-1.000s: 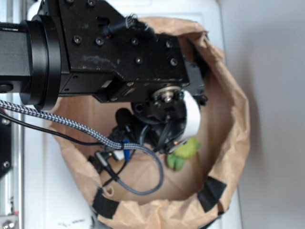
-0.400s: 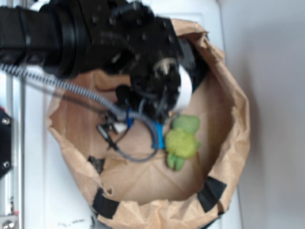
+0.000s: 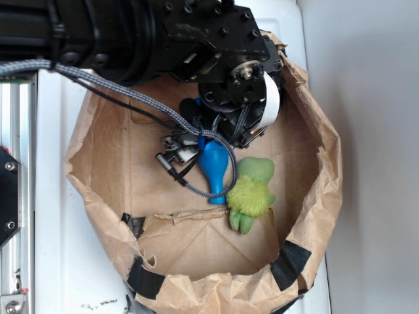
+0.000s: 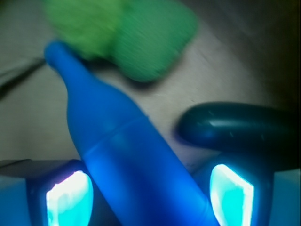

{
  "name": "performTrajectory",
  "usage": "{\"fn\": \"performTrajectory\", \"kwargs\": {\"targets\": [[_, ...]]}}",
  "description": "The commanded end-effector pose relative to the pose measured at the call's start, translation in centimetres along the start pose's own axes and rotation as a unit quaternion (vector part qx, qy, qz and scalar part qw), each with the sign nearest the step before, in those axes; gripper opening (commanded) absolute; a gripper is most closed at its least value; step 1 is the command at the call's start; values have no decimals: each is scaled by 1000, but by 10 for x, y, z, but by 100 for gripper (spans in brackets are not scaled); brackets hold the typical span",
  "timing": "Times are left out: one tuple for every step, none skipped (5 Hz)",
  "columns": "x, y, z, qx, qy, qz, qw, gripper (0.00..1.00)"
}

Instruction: Grab the blue bottle.

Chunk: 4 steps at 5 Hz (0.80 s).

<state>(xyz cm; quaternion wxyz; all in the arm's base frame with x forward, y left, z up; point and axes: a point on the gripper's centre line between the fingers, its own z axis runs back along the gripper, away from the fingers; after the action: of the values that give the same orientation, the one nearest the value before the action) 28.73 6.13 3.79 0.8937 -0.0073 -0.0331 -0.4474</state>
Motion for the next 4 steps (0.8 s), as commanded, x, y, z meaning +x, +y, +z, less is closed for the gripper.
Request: {"fn": "performTrajectory", "kwargs": {"targets": [[14, -13, -12, 34, 0, -23, 999, 15], [15, -14, -5, 34, -8, -26, 999, 0], [16, -18, 14, 6, -19, -24, 999, 0], [15, -27, 51, -25, -14, 23, 999, 0]]}}
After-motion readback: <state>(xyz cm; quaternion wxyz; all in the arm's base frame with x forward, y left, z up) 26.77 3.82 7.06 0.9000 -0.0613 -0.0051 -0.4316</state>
